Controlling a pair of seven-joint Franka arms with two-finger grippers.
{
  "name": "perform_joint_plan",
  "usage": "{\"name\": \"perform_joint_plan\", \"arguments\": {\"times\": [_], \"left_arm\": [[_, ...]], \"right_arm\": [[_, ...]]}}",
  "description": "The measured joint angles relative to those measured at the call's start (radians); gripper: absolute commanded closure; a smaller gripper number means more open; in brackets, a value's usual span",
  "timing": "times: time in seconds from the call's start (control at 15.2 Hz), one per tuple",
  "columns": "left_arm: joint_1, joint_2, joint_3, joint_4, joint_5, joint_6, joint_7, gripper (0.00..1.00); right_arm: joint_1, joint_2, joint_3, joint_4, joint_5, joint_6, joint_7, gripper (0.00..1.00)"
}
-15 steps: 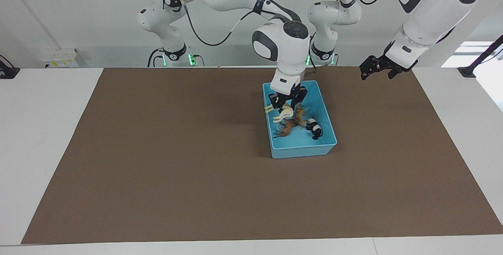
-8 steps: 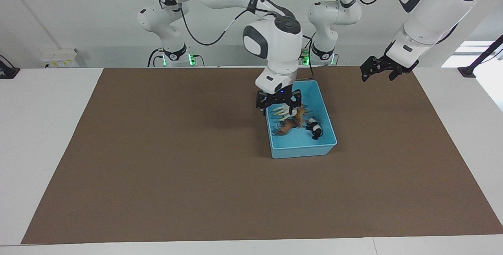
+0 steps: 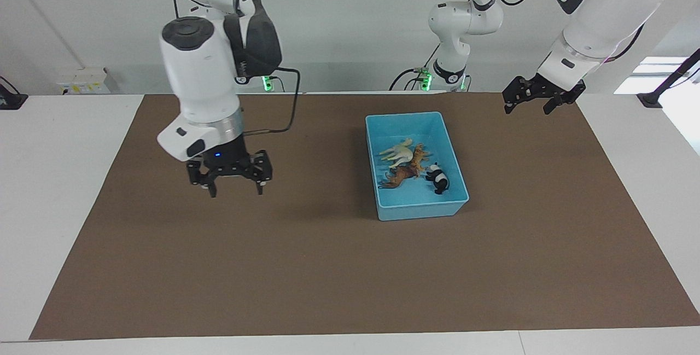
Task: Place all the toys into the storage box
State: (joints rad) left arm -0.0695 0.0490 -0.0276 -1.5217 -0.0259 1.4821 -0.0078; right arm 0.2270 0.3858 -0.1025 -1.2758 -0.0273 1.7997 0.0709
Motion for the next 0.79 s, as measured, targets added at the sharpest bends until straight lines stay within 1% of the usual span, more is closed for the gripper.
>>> {"name": "perform_joint_plan", "arguments": {"times": [0.13, 0.2, 0.33, 0.46, 0.53, 0.59, 0.66, 0.79], "left_arm": [[0.006, 0.0, 0.0, 0.0, 0.0, 0.058, 0.005, 0.0], [0.008, 0.0, 0.0, 0.0, 0.0, 0.069, 0.006, 0.0], [0.008, 0.0, -0.001, 0.0, 0.0, 0.074, 0.006, 0.0], [0.008, -0.001, -0.002, 0.001, 0.0, 0.074, 0.006, 0.0], [0.009, -0.006, -0.002, 0.001, 0.0, 0.074, 0.006, 0.0], [0.009, -0.015, -0.002, 0.001, 0.0, 0.074, 0.006, 0.0], [0.009, -0.022, -0.002, 0.001, 0.0, 0.074, 0.006, 0.0], [0.01, -0.03, -0.002, 0.0, 0.0, 0.074, 0.006, 0.0]], "right_arm": [[-0.075, -0.042, 0.0, -0.016, 0.002, -0.093, -0.07, 0.0], [-0.11, -0.08, 0.001, -0.04, 0.003, -0.131, -0.093, 0.0], [-0.176, -0.191, 0.001, -0.137, 0.016, -0.17, -0.139, 0.0], [-0.225, -0.307, 0.003, -0.252, 0.021, -0.182, -0.157, 0.0], [-0.248, -0.35, 0.013, -0.297, 0.021, -0.187, -0.157, 0.0], [-0.28, -0.38, 0.037, -0.33, 0.021, -0.188, -0.156, 0.0], [-0.308, -0.393, 0.064, -0.346, 0.021, -0.187, -0.153, 0.0], [-0.34, -0.393, 0.099, -0.357, 0.021, -0.187, -0.143, 0.0]]}}
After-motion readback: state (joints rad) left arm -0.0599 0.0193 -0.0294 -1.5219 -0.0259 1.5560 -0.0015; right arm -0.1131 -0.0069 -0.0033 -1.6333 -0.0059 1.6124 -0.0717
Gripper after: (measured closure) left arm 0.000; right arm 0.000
